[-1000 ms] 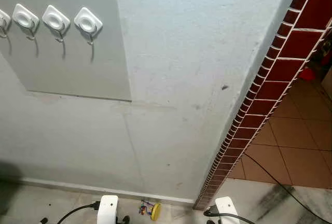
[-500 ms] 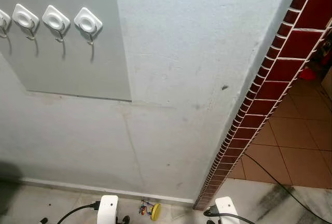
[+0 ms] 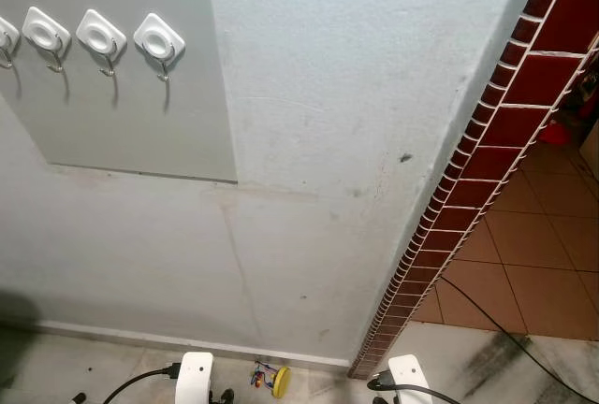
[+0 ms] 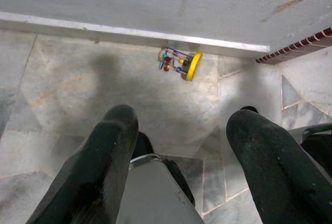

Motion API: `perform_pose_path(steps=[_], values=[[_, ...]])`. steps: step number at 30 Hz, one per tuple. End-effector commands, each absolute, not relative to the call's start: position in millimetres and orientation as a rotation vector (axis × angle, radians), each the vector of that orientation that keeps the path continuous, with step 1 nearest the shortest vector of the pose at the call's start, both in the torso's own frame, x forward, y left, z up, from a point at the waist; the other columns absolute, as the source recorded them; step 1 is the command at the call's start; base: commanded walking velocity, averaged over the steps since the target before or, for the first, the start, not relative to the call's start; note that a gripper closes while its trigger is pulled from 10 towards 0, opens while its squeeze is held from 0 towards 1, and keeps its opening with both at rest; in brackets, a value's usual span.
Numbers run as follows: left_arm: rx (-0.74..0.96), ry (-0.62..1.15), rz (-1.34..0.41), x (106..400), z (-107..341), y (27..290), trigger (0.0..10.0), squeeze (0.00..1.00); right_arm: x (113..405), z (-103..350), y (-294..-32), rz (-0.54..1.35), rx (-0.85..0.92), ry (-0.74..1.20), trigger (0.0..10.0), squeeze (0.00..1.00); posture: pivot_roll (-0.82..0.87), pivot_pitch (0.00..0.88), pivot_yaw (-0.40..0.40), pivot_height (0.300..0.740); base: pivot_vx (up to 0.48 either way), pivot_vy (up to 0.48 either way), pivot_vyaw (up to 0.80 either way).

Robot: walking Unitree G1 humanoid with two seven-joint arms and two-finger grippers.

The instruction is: Hang keys on a hook

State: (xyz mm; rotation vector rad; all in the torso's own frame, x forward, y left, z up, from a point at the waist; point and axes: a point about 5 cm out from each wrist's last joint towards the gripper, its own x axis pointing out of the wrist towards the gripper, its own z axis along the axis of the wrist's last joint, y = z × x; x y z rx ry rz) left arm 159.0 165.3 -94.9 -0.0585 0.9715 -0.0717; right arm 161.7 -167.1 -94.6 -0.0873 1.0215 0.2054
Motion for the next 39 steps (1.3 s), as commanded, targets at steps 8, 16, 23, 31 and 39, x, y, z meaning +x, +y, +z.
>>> perform_pose_path(steps=[8, 16, 23, 31, 39], values=[[0.097, 1.073, -0.015, 123, -105, 196, 10.0, 0.00, 163, -94, -169, 0.330, -0.272, 1.049, 10.0, 0.00, -0.03, 0.032, -0.059, 0.740, 0.000, 0.000, 0.00], [0.097, 1.073, -0.015, 123, -105, 196, 10.0, 0.00, 163, -94, -169, 0.330, -0.272, 1.049, 10.0, 0.00, -0.03, 0.032, -0.059, 0.740, 0.000, 0.000, 0.00], [0.088, 1.021, -0.029, 134, -101, 194, 10.0, 0.00, 156, -96, -173, 0.331, -0.262, 1.045, 10.0, 0.00, -0.05, 0.029, -0.057, 0.740, 0.000, 0.000, 0.00], [0.090, 1.010, -0.033, 135, -101, 192, 10.0, 0.00, 153, -97, -175, 0.332, -0.271, 1.049, 10.0, 0.00, -0.05, 0.032, -0.059, 0.740, 0.000, 0.000, 0.00], [0.091, 1.000, -0.033, 137, -100, 193, 10.0, 0.00, 155, -96, -175, 0.328, -0.259, 1.040, 10.0, 0.00, -0.05, 0.042, -0.058, 0.740, 0.000, 0.000, 0.00]])
